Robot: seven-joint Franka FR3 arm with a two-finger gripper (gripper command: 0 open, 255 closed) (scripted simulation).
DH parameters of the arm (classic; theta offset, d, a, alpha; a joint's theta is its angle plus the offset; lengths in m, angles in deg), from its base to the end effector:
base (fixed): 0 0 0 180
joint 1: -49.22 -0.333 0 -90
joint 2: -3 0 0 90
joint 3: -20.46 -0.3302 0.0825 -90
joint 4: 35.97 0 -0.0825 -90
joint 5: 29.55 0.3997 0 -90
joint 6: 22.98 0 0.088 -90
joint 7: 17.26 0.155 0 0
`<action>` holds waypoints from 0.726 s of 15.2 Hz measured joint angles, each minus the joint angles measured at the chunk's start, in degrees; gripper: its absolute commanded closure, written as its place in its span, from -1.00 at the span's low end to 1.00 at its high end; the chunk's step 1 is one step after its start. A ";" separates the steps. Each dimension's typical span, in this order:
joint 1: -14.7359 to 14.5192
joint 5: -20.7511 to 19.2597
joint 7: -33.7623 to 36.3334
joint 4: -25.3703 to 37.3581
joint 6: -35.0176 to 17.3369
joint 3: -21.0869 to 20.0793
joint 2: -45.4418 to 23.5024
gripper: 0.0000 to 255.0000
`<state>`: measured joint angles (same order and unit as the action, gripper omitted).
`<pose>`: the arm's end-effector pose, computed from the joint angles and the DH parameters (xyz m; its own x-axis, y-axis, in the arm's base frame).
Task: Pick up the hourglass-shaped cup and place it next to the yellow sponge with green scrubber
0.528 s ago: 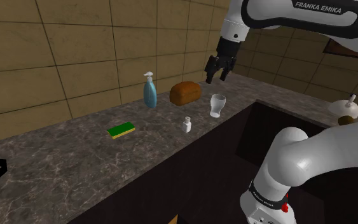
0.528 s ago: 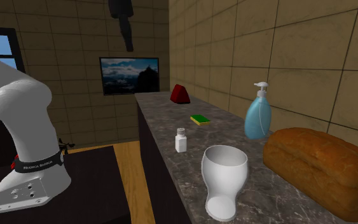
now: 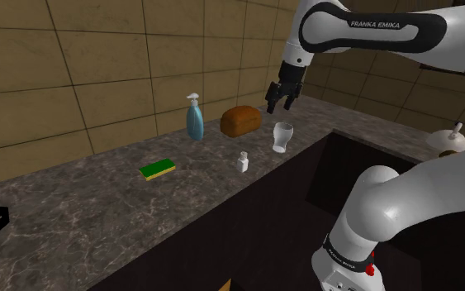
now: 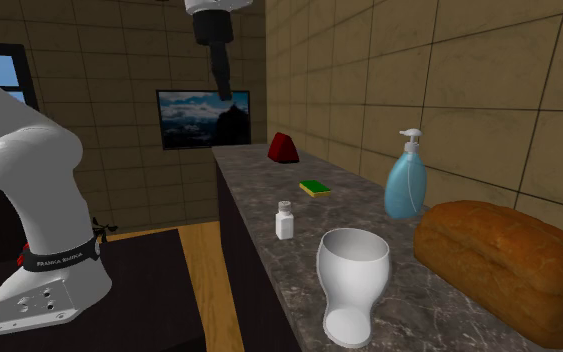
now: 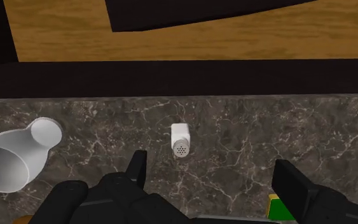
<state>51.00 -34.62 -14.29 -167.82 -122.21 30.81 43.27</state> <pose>0.3493 -0.0995 0.5624 0.9679 -0.2186 0.1237 -0.2160 -0.9758 -0.0344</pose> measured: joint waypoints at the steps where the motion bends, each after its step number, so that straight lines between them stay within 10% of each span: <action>1: 0.27 -0.40 -0.92 -0.11 -0.84 1.01 -0.89 -1.00; 11: 1.76 -1.49 -10.63 3.30 -10.55 11.51 -15.87 -1.00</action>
<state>52.76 -36.12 -24.92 -164.53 -132.77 42.33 27.41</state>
